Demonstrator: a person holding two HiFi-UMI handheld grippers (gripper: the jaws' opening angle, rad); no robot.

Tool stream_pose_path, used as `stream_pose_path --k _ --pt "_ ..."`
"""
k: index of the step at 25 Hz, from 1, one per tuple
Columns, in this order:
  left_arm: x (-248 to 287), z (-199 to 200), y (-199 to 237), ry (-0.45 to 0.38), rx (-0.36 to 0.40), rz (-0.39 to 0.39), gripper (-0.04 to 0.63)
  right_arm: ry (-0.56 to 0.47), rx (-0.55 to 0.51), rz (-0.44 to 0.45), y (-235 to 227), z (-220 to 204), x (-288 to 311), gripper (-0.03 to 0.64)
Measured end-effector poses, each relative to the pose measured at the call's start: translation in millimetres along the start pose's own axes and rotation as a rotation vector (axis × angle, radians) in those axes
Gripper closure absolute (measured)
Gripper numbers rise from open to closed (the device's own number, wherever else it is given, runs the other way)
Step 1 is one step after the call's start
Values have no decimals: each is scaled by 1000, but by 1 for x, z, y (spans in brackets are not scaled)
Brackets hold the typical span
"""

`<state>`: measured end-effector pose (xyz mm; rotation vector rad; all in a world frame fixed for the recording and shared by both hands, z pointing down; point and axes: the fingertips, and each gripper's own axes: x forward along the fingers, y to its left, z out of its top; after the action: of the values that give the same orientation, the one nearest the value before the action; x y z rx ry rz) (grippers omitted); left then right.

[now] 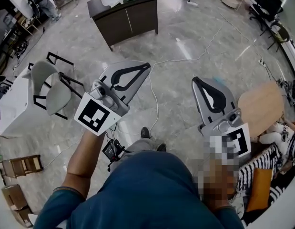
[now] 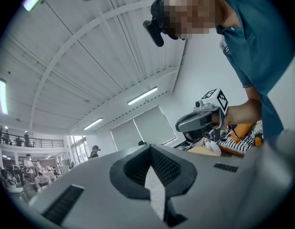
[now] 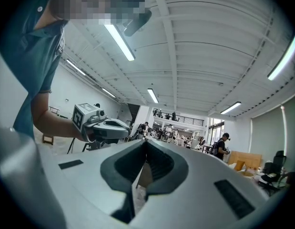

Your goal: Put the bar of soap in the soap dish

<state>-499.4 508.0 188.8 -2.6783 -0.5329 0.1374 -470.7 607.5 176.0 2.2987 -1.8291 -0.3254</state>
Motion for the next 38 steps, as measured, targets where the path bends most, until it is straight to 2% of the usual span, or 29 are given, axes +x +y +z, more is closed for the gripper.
stream_pose_path --k 14,21,28,38 --pt "27 -44 102 -64 -17 -33 595 58 -20 -48 -34 -15 103 603" --pt "43 -60 129 -68 -33 -36 595 69 -14 -46 -50 -25 131 603" --pt "89 -70 143 -61 -34 -3 595 52 -7 -9 -95 -43 140 603" --pt "179 -77 150 -4 -19 53 596 13 19 51 -194 -71 136 603"
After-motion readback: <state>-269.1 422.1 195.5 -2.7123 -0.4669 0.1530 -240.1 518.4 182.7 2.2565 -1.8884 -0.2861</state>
